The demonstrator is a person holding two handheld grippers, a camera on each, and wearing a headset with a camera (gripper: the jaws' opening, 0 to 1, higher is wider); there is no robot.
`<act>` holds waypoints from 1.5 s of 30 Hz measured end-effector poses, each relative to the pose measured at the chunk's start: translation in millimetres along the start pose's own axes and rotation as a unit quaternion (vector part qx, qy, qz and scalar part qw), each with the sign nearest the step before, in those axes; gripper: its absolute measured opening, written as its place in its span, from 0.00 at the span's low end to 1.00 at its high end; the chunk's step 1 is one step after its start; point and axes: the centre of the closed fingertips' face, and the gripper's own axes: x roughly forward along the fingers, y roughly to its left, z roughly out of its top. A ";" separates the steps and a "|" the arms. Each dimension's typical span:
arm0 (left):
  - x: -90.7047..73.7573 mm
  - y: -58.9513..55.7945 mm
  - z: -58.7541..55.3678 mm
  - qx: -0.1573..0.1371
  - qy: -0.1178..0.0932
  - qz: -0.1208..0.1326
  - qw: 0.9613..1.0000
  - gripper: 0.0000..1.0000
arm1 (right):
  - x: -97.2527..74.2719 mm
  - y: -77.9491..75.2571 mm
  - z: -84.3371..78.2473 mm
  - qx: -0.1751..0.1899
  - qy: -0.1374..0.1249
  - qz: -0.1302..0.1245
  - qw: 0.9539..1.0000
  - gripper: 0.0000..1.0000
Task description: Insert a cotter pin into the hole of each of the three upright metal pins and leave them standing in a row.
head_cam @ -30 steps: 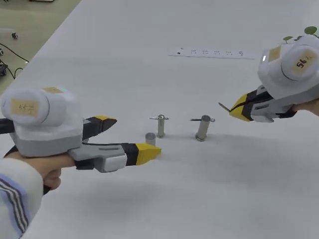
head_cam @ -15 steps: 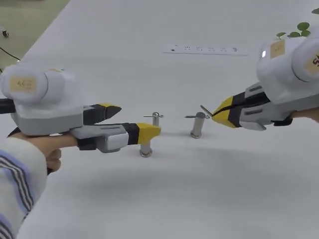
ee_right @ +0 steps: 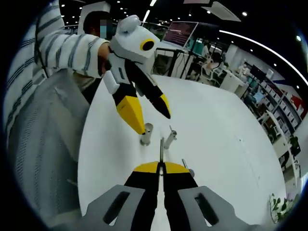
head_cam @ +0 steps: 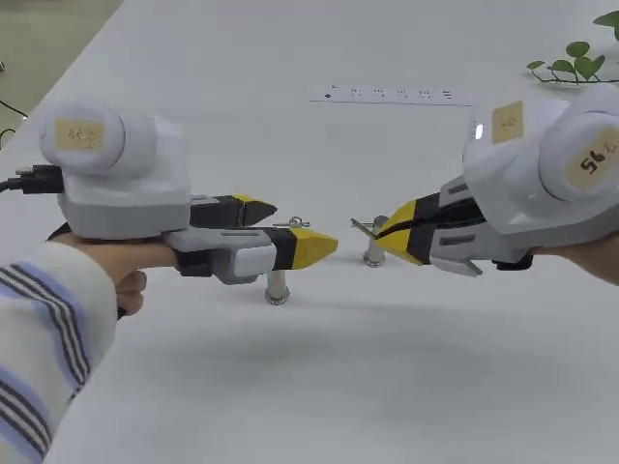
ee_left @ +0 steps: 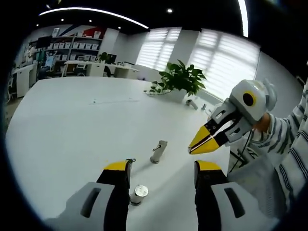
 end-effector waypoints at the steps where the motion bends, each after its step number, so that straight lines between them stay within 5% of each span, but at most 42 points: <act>1: 0.8 -0.6 0.6 0.004 -0.003 -0.003 1.000 0.50 | 0.2 1.4 0.3 -0.003 0.001 0.000 1.000 0.03; 8: 5.5 -11.8 -4.3 -0.043 0.007 -0.026 0.999 0.34 | 1.0 6.2 1.9 -0.018 0.003 0.001 1.000 0.03; 23: 10.1 -26.0 -5.9 -0.064 0.014 -0.057 0.996 0.09 | 5.4 14.8 5.5 -0.067 0.008 0.002 0.998 0.03; 45: 14.2 -31.5 -5.0 -0.115 0.014 -0.076 0.990 0.02 | 7.1 14.5 8.4 -0.113 0.023 -0.013 0.993 0.03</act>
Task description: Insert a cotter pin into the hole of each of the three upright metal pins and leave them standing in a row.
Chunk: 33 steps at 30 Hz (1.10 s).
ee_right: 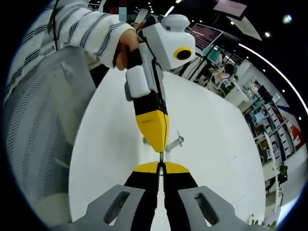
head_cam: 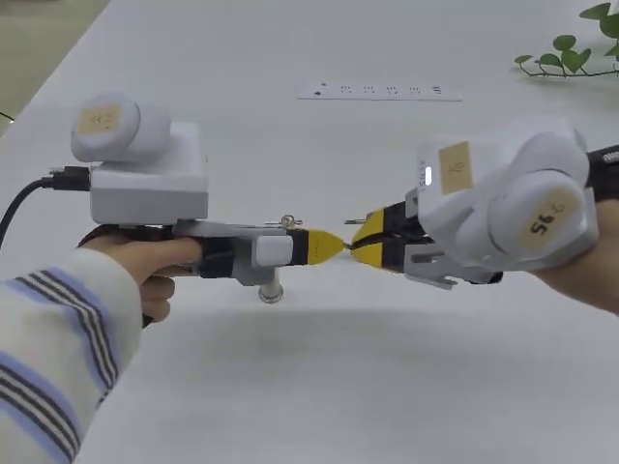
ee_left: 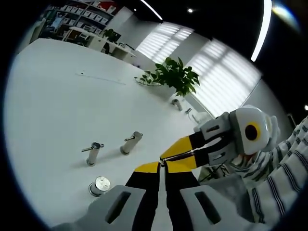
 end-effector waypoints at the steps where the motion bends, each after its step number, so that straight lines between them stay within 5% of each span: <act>1: 0.2 -0.3 -0.5 -0.005 0.002 -0.002 1.000 0.02 | -0.2 0.0 0.2 -0.002 0.000 0.000 1.000 0.03; 12: -0.2 -0.1 2.8 -0.064 -0.010 -0.011 0.998 0.01 | -2.4 -2.3 2.4 -0.020 0.003 -0.003 1.000 0.03; 16: -1.4 -2.5 2.4 -0.049 -0.007 -0.016 0.999 0.01 | -3.1 -2.3 3.7 -0.025 0.003 -0.002 1.000 0.03; 24: -1.9 -2.2 -3.4 -0.073 0.008 -0.011 0.997 0.01 | -2.4 2.1 3.4 -0.032 0.005 0.004 0.999 0.03; 33: -2.9 -5.0 -3.3 -0.048 0.009 -0.006 0.999 0.00 | -3.0 2.5 3.6 -0.026 0.003 0.009 1.000 0.04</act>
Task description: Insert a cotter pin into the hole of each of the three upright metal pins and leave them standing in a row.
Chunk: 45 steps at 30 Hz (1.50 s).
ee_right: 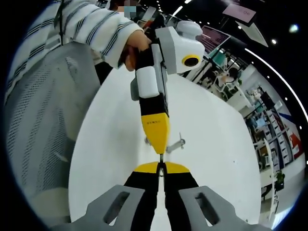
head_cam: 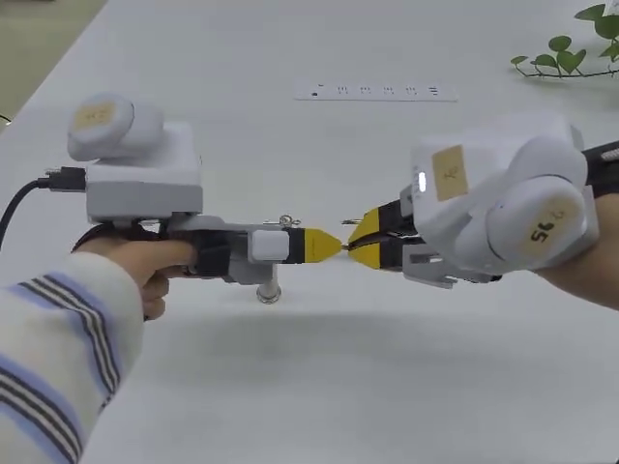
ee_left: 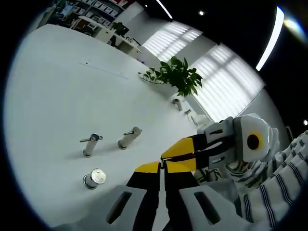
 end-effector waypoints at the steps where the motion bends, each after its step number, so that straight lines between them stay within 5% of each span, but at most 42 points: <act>1: -0.6 -0.4 -0.3 0.004 0.001 0.000 1.000 0.00 | -0.1 0.4 0.4 0.002 -0.002 0.002 1.000 0.04; 8: -4.1 5.7 -3.0 0.019 0.007 0.010 1.000 0.00 | -1.4 -1.7 -5.6 0.018 -0.006 0.000 1.000 0.23; 18: -13.5 0.2 -7.3 0.125 0.014 -0.001 0.992 0.00 | -7.8 7.5 -7.9 0.139 -0.056 0.049 0.987 0.27; 25: -18.9 -14.1 -8.8 0.229 0.007 -0.034 0.973 0.00 | -8.5 16.3 2.6 0.198 -0.102 0.088 0.971 0.25; 28: -20.2 -16.9 -9.0 0.270 0.006 -0.041 0.962 0.00 | -8.4 17.5 5.2 0.201 -0.112 0.090 0.969 0.23; 32: -20.7 -16.8 -12.4 0.278 0.014 -0.044 0.960 0.00 | -9.5 20.9 10.2 0.207 -0.122 0.100 0.965 0.17; 33: -21.4 -16.5 -13.9 0.307 0.017 -0.046 0.951 0.00 | -10.0 22.0 11.9 0.211 -0.126 0.103 0.964 0.16; 35: -22.1 -19.1 -15.8 0.328 0.017 -0.052 0.943 0.00 | -10.0 23.6 12.4 0.211 -0.124 0.107 0.964 0.15; 42: -24.2 -23.4 -18.8 0.345 0.020 -0.067 0.936 0.00 | -8.7 30.5 15.2 0.200 -0.119 0.122 0.965 0.12; 45: -25.2 -24.2 -19.2 0.339 0.020 -0.072 0.938 0.00 | -7.3 35.1 15.7 0.195 -0.113 0.131 0.965 0.11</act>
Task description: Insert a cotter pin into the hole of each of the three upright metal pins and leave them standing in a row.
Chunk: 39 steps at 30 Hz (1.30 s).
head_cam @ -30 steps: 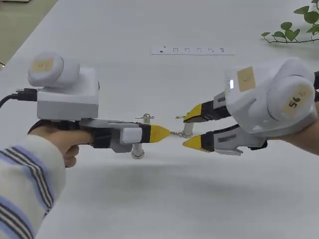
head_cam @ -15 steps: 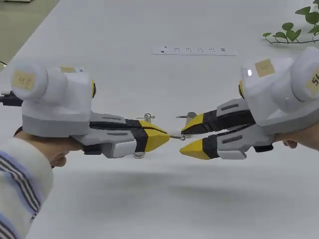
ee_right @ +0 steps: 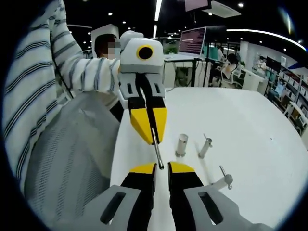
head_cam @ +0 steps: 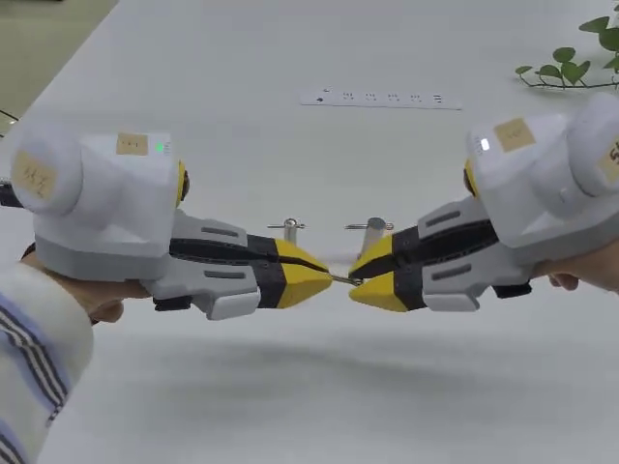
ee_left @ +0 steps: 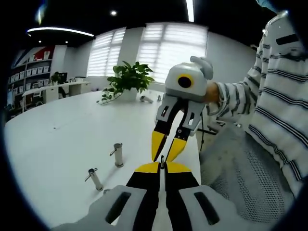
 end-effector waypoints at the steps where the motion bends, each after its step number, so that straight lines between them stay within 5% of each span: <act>1: 0.1 0.4 -0.3 -0.005 -0.001 -0.001 1.000 0.00 | 0.6 0.9 -0.2 -0.003 0.002 0.001 1.000 0.11; 18: -1.7 -6.9 -9.9 0.018 0.014 -0.024 0.999 0.01 | 4.0 14.7 -0.9 -0.010 0.012 0.037 0.999 0.06; 29: -2.8 -10.8 -23.6 0.009 0.036 -0.032 0.999 0.01 | 6.0 18.6 -3.6 -0.026 0.030 0.054 0.998 0.05; 32: -3.6 -12.6 -25.4 -0.029 0.041 -0.035 0.998 0.01 | 6.1 18.8 -4.1 -0.031 0.034 0.057 0.997 0.05; 39: -5.4 -6.2 -24.2 0.000 0.033 -0.025 0.999 0.02 | 8.3 17.0 -2.8 -0.030 0.036 0.053 0.997 0.05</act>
